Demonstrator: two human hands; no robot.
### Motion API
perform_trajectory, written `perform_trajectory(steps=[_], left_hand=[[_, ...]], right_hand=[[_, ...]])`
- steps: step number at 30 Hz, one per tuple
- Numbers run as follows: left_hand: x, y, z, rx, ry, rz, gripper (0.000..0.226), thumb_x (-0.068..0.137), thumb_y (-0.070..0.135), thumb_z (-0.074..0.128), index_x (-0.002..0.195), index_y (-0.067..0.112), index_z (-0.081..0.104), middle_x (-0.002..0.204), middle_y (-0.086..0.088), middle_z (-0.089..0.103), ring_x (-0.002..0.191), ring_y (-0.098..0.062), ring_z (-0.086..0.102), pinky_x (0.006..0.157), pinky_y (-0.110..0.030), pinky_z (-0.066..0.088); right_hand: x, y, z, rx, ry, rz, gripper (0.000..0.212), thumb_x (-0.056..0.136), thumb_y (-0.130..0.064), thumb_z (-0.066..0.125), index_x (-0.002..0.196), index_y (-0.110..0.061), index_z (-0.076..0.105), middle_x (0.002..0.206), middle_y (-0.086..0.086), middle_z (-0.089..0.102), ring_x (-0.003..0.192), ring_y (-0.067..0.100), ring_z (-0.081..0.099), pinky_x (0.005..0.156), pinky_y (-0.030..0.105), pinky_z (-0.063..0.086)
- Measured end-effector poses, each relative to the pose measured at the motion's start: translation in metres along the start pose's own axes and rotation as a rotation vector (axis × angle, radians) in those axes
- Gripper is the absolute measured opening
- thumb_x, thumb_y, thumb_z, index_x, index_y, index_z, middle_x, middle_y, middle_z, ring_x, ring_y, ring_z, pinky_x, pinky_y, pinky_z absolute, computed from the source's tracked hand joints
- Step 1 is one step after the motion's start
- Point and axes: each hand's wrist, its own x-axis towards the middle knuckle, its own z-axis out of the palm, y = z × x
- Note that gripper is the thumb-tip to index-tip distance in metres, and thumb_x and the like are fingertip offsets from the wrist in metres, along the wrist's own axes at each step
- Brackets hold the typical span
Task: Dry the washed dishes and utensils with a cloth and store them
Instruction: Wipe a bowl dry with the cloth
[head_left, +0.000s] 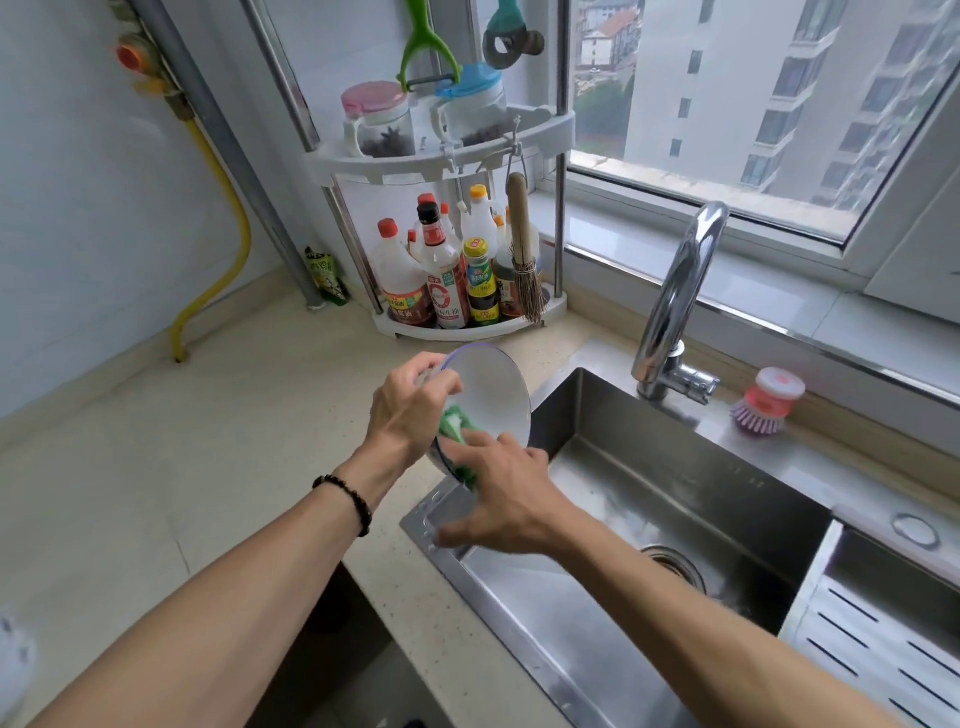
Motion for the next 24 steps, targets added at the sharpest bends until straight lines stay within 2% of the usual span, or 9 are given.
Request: perform_trajectory(steps=[5,9,11,13,15,16,19,21,24], left_hand=[[-0.001,-0.008,-0.006,-0.011,-0.132,-0.033,0.017,0.062,0.04,0.052,0.069,0.033,0.066,0.077,0.003,0.066,0.078,-0.024,0.058,0.066,-0.032,0.041],[-0.001,-0.004,-0.003,-0.035,-0.025,-0.016,0.016,0.065,0.041,0.053,0.065,0.027,0.062,0.075,0.001,0.063,0.076,-0.021,0.054,0.069,-0.034,0.037],[0.003,-0.002,-0.01,-0.018,-0.103,-0.074,0.019,0.062,0.043,0.053,0.066,0.026,0.06,0.075,-0.002,0.061,0.074,-0.025,0.054,0.067,-0.035,0.038],[0.008,-0.002,-0.021,-0.035,-0.278,-0.274,0.043,0.059,0.046,0.055,0.09,0.019,0.067,0.086,-0.015,0.069,0.074,-0.032,0.064,0.064,-0.033,0.048],[0.013,-0.001,-0.028,-0.077,-0.408,-0.428,0.068,0.061,0.051,0.059,0.116,0.011,0.063,0.107,-0.025,0.071,0.081,-0.036,0.07,0.062,-0.034,0.055],[0.014,0.0,-0.028,-0.096,-0.412,-0.453,0.07,0.065,0.055,0.062,0.119,0.012,0.062,0.111,-0.025,0.07,0.083,-0.035,0.07,0.062,-0.034,0.056],[0.006,-0.004,-0.018,-0.274,-0.328,-0.433,0.053,0.081,0.055,0.066,0.117,0.016,0.064,0.106,-0.018,0.071,0.085,-0.028,0.069,0.064,-0.032,0.055],[-0.005,-0.014,-0.002,-0.4,-0.24,-0.36,0.056,0.074,0.044,0.07,0.12,0.014,0.062,0.107,-0.015,0.071,0.083,-0.024,0.069,0.062,-0.031,0.055],[-0.011,-0.017,0.013,-0.536,-0.027,-0.276,0.052,0.075,0.032,0.06,0.121,0.009,0.056,0.106,-0.014,0.066,0.077,-0.024,0.067,0.055,-0.03,0.052]], right_hand=[[-0.001,0.028,0.001,-0.403,0.04,-0.035,0.067,0.083,-0.031,0.064,0.144,-0.034,0.039,0.145,0.0,0.04,0.124,0.026,0.04,0.106,0.049,0.02],[-0.004,0.0,0.007,-0.044,0.045,-0.039,0.052,0.077,-0.038,0.072,0.125,-0.031,0.053,0.119,-0.002,0.047,0.108,0.022,0.041,0.095,0.042,0.027],[-0.008,0.008,0.003,-0.039,0.052,-0.086,0.056,0.082,-0.031,0.069,0.135,-0.036,0.049,0.122,-0.004,0.049,0.109,0.02,0.043,0.098,0.041,0.026],[-0.006,0.027,-0.003,-0.275,0.136,-0.204,0.056,0.088,-0.022,0.067,0.139,-0.036,0.047,0.124,-0.005,0.055,0.106,0.022,0.048,0.1,0.043,0.026],[-0.002,0.041,-0.006,-0.412,0.189,-0.277,0.05,0.086,-0.015,0.07,0.131,-0.033,0.056,0.111,-0.003,0.064,0.097,0.024,0.054,0.099,0.048,0.033],[0.0,0.044,-0.006,-0.439,0.207,-0.284,0.047,0.083,-0.012,0.073,0.124,-0.031,0.061,0.102,-0.002,0.065,0.091,0.025,0.055,0.096,0.049,0.035],[0.007,0.042,-0.009,-0.494,0.281,-0.27,0.038,0.069,-0.008,0.078,0.101,-0.027,0.069,0.078,0.0,0.06,0.073,0.024,0.051,0.08,0.04,0.034],[0.01,0.03,-0.013,-0.455,0.328,-0.214,0.028,0.069,-0.011,0.077,0.093,-0.024,0.07,0.07,0.001,0.056,0.067,0.022,0.045,0.071,0.036,0.03],[0.01,0.004,-0.01,-0.267,0.318,-0.154,0.027,0.078,-0.01,0.069,0.104,-0.019,0.068,0.082,0.006,0.058,0.076,0.027,0.053,0.068,0.035,0.029]])
